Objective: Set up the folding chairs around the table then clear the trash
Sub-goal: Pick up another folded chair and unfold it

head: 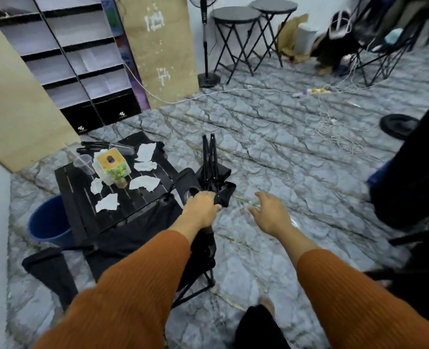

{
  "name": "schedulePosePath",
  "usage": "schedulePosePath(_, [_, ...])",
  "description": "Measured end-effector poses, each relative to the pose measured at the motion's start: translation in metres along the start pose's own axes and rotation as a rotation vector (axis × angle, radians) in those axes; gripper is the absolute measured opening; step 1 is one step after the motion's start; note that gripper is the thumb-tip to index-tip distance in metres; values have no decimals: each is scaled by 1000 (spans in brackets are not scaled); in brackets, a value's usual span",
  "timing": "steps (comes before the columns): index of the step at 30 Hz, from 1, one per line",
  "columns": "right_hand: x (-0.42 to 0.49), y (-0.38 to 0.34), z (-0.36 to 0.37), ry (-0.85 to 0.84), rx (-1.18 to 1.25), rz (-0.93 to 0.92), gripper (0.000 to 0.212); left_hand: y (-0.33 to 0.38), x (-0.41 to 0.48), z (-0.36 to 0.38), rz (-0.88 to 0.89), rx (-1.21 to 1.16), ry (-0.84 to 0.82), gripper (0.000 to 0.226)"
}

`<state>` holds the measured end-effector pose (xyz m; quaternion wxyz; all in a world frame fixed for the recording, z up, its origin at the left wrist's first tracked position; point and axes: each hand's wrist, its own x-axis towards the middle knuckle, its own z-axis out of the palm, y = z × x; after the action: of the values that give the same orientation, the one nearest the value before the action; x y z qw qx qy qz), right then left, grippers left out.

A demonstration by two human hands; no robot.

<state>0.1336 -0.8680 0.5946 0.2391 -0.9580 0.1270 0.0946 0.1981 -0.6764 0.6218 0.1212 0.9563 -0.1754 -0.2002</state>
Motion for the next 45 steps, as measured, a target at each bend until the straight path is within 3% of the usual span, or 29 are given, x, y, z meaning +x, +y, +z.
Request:
schedulePosePath(11, [136,102,-104,-28,-124,47,65,107,175,-21,-46,59,-84,68])
schedulePosePath(21, [298,140,-200,-47,-175,-8,65,155,324,-79,-138,60,-55,72])
schedulePosePath(30, [465,102,-248,-45,-172,-100,67,145,476,-159,-158,65,40,71])
schedulePosePath(38, [637,45,-285,16,-165,-168,66,99,622,-261,-200,58,113,72])
schedulePosePath(45, [764,2,-290,-33,-197,-258,63,60,720,-306,-262,37,165,71])
